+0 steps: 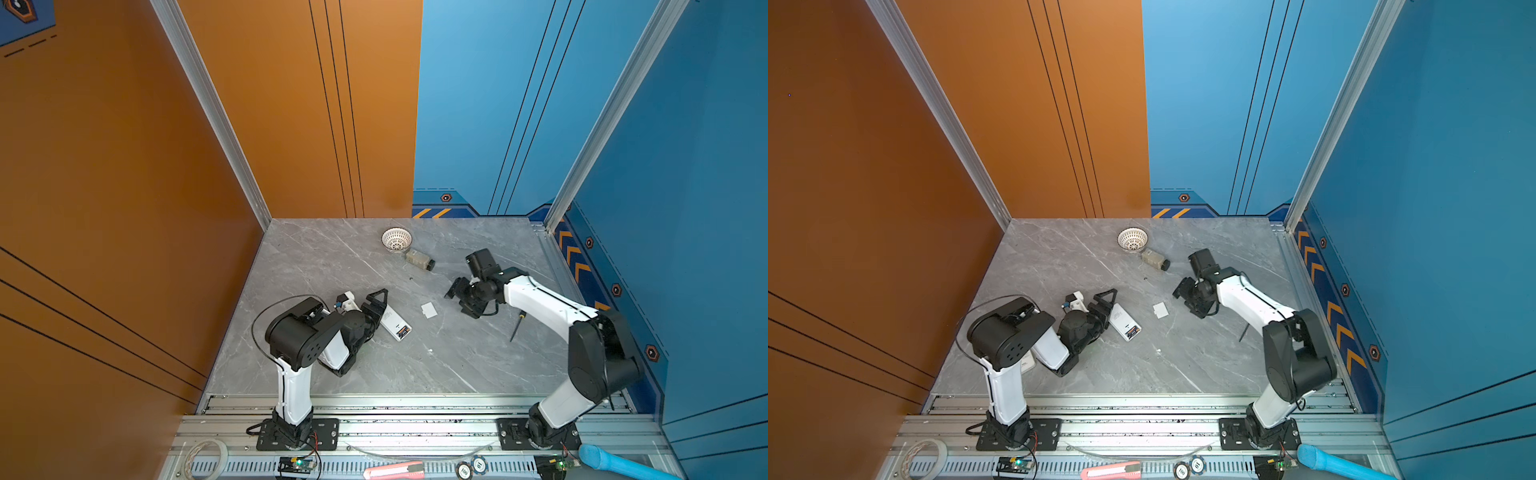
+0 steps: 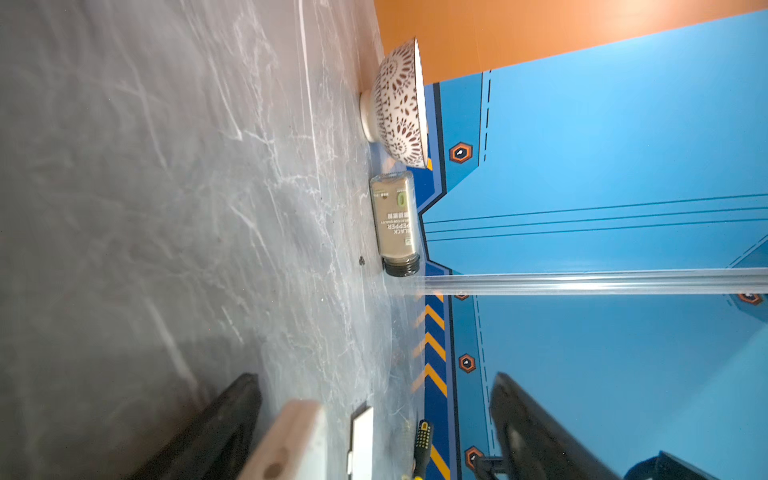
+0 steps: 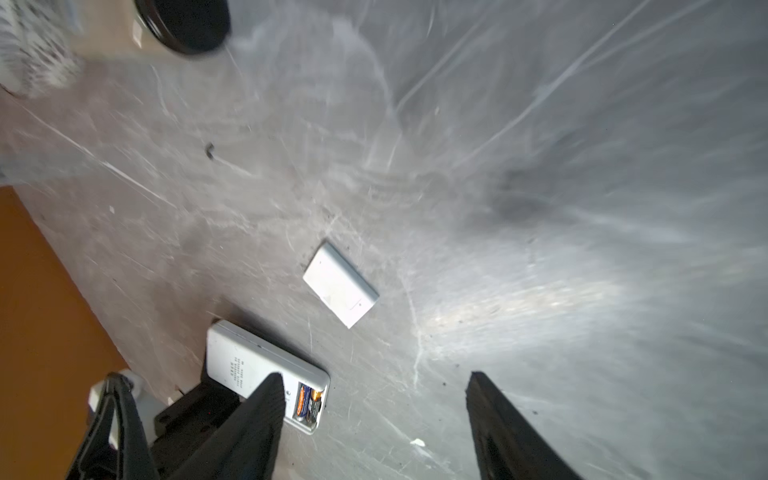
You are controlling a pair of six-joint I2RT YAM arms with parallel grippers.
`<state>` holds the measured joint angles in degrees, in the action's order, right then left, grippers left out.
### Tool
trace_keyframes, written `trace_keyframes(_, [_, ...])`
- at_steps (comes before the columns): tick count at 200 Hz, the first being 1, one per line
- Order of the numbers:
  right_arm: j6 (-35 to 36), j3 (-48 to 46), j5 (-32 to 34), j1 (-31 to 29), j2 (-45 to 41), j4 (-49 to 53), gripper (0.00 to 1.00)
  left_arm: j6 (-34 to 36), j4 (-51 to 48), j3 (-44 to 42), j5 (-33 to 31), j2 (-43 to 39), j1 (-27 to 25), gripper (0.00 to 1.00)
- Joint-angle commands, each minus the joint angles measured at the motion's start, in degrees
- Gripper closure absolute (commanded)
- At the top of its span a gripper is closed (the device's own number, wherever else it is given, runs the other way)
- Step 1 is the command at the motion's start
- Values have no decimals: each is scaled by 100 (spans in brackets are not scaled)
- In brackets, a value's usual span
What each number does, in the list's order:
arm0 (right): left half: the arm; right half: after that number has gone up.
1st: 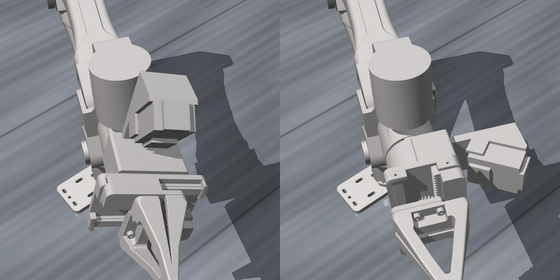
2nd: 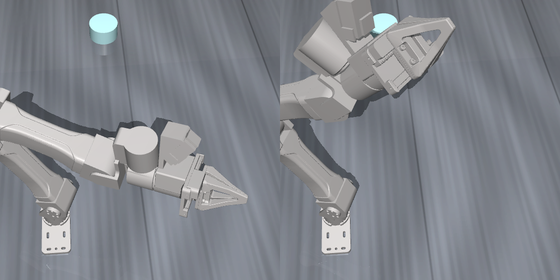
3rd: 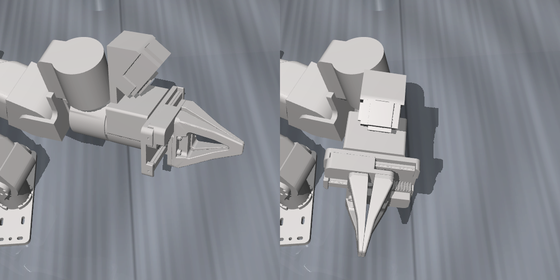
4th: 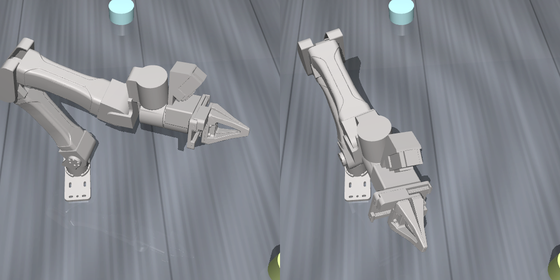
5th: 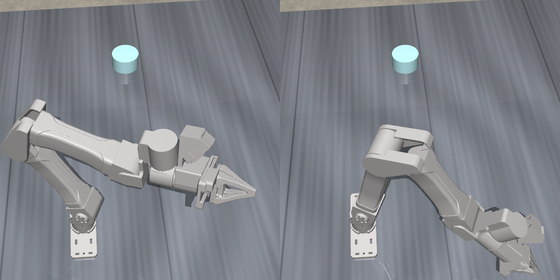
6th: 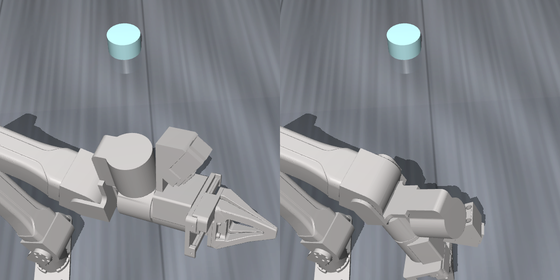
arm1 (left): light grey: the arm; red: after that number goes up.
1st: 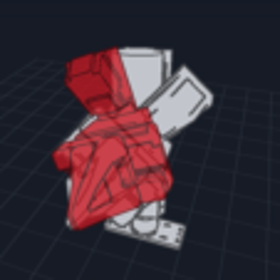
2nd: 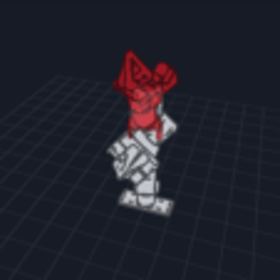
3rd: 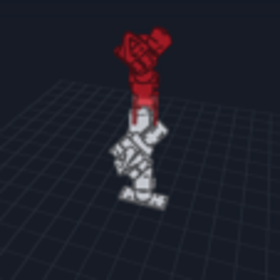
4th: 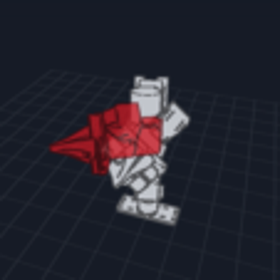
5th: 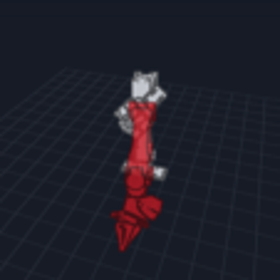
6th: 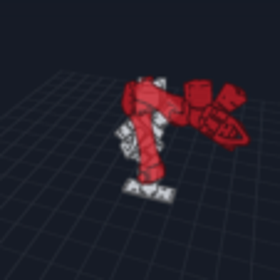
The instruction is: Unload the batteries from the remote control
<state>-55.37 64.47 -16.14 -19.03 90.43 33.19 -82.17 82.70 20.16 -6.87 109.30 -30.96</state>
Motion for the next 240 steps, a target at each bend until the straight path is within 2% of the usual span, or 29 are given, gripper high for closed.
trace_keyframes(1, [697,-32,124,545,-632,860,25,-40,-1403,-340,-393,-468,98,2])
trace_keyframes(14, [1081,-68,408,997,-888,1206,23,-114,-2655,-323,-376,-1069,153,1])
trace_keyframes(45, [2195,-98,1370,2024,-926,1810,18,210,-7463,694,-556,-2507,115,2])
trace_keyframes(61, [2544,-129,1495,2491,-684,1804,18,242,-8487,1010,-591,-2698,147,2])
trace_keyframes(84, [2968,-44,1603,2920,-279,1616,17,89,-8891,1014,-532,-2829,210,2])
trace_keyframes(113, [3425,125,1763,3128,211,1456,17,-46,-9296,1126,-409,-2931,207,2])
trace_keyframes(130, [3545,141,1609,3264,469,1244,17,0,-9722,1303,-361,-3100,202,2])
trace_keyframes(154, [3576,152,1316,3326,798,927,18,495,-10090,1772,-446,-3481,179,2])
trace_keyframes(178, [3427,148,1234,3327,1069,620,20,1216,-10074,2363,-182,-3685,170,2])
trace_keyframes(208, [3156,82,1098,3303,1367,72,22,2094,-10019,3173,306,-3508,35,2])
trace_keyframes(240, [2863,256,1118,3192,1732,-180,28,2497,-9936,3761,542,-3179,-229,2])
